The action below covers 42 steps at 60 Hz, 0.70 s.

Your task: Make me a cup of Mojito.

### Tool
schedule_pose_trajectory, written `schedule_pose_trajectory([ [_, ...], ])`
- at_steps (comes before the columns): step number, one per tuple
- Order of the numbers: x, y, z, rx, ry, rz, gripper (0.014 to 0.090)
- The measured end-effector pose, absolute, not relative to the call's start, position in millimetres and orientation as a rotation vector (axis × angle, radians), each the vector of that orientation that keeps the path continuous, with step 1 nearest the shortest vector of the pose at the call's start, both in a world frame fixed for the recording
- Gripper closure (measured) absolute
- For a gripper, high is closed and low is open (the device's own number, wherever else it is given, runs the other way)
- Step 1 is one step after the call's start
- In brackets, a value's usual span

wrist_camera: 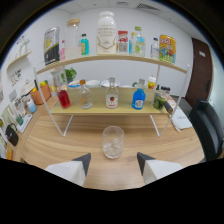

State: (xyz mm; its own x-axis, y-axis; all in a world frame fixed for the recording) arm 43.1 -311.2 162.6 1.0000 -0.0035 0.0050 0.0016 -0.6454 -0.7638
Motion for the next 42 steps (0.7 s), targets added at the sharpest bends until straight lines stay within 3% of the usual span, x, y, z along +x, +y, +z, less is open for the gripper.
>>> schedule_pose_trajectory([
  [21, 51, -339, 150, -2.319, 0.015, 0.007, 0.0189],
  [42, 142, -343, 151, -2.350, 0.067, -0.028, 0.0184],
])
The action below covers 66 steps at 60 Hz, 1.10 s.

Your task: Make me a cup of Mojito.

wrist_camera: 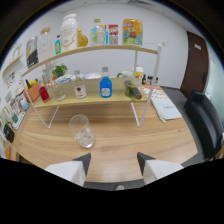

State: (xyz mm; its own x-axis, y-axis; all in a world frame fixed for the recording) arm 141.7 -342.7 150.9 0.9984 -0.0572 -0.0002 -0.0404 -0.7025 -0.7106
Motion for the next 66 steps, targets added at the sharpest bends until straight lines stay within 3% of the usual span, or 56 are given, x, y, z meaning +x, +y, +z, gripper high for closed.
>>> schedule_pose_trajectory([
  [24, 204, -228, 199, -2.222, -0.030, -0.001, 0.0193],
  [34, 210, -184, 194, -2.225, -0.043, 0.025, 0.0250],
  [41, 211, -164, 183, -2.250, -0.025, 0.044, 0.0344],
  [51, 212, -151, 166, -2.303, 0.003, 0.072, 0.0610],
  [58, 212, -148, 161, -2.317, 0.002, 0.072, 0.0653],
  [60, 212, -147, 161, -2.321, -0.002, 0.075, 0.0698],
  [63, 212, -145, 162, -2.322, -0.003, 0.074, 0.0837],
  [66, 215, -143, 163, -2.312, -0.001, 0.052, 0.0859],
])
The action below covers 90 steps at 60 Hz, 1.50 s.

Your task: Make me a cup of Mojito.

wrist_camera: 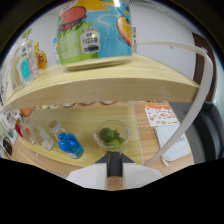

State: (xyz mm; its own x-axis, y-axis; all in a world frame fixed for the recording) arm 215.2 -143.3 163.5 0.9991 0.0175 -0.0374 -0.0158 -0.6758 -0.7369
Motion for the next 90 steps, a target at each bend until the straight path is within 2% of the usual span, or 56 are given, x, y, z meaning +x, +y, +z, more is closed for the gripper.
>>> schedule_pose_trajectory([
  [24, 215, -147, 174, -2.275, -0.010, -0.003, 0.0890],
  [43, 194, -211, 214, -2.182, 0.063, -0.007, 0.0889],
  [55, 154, -250, 184, -2.228, 0.051, -0.015, 0.0890],
  [65, 129, -258, 168, -2.233, 0.036, -0.046, 0.0890],
  [82, 123, -245, 181, -2.112, -0.272, -0.380, 0.0890],
  [90, 128, -236, 200, -1.985, -0.519, -0.624, 0.0890],
])
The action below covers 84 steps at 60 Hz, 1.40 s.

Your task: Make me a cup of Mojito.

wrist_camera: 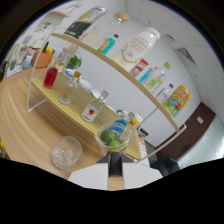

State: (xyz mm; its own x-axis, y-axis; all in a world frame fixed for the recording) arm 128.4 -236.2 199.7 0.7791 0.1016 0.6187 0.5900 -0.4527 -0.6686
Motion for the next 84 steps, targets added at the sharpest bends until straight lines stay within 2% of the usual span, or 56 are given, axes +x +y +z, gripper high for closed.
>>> schedule_pose_trajectory([
  [8, 128, -227, 217, -1.815, -0.812, -0.851, 0.0890],
  [23, 115, -218, 222, -1.519, -1.276, -1.115, 0.0891],
  [50, 87, -209, 206, -1.137, -1.698, -1.271, 0.0891],
  [59, 83, -209, 204, -1.112, -1.707, -1.258, 0.0890],
  [68, 82, -211, 207, -1.145, -1.651, -1.220, 0.0891],
  [75, 84, -213, 220, -1.220, -1.524, -1.154, 0.0890],
  [84, 92, -219, 265, -1.365, -1.177, -0.992, 0.0890],
])
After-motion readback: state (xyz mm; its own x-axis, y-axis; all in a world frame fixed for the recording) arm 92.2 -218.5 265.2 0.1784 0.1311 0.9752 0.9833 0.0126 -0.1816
